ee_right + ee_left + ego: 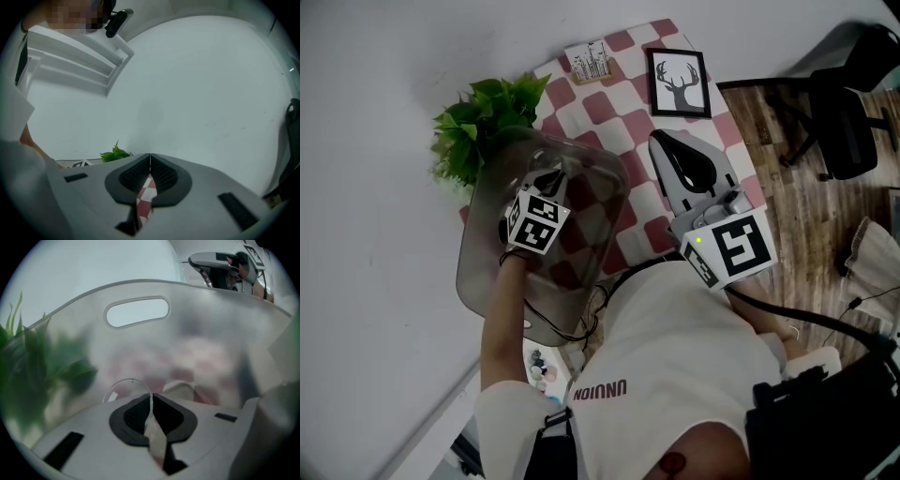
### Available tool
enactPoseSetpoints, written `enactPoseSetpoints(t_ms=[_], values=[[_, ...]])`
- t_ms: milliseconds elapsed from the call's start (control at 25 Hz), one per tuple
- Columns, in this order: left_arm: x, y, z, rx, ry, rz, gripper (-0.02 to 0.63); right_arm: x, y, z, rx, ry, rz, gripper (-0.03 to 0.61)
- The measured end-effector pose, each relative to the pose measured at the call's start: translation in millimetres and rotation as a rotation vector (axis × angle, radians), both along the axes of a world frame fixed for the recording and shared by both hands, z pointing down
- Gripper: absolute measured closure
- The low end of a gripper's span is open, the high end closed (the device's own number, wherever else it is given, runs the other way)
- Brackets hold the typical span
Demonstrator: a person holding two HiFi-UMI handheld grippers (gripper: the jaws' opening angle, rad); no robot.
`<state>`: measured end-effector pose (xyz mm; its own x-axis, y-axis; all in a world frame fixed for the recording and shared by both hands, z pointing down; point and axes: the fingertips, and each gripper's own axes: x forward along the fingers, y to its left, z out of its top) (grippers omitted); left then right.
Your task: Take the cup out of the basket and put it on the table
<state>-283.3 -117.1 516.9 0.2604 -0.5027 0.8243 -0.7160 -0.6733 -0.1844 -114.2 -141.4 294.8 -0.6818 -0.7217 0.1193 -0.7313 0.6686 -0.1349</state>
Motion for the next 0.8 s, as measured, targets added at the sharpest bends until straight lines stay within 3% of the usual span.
enactPoseSetpoints(t_ms=[280,800], values=[[-1,1,0,-0.002,-0.008,0.005,0.583,0,1,1,-0.003,-0.001,0.002,0.560],[-4,8,-18,0.042,0.048,-0.034,0.584,0,5,0,-0.006,-0.002,0.002,0.560]])
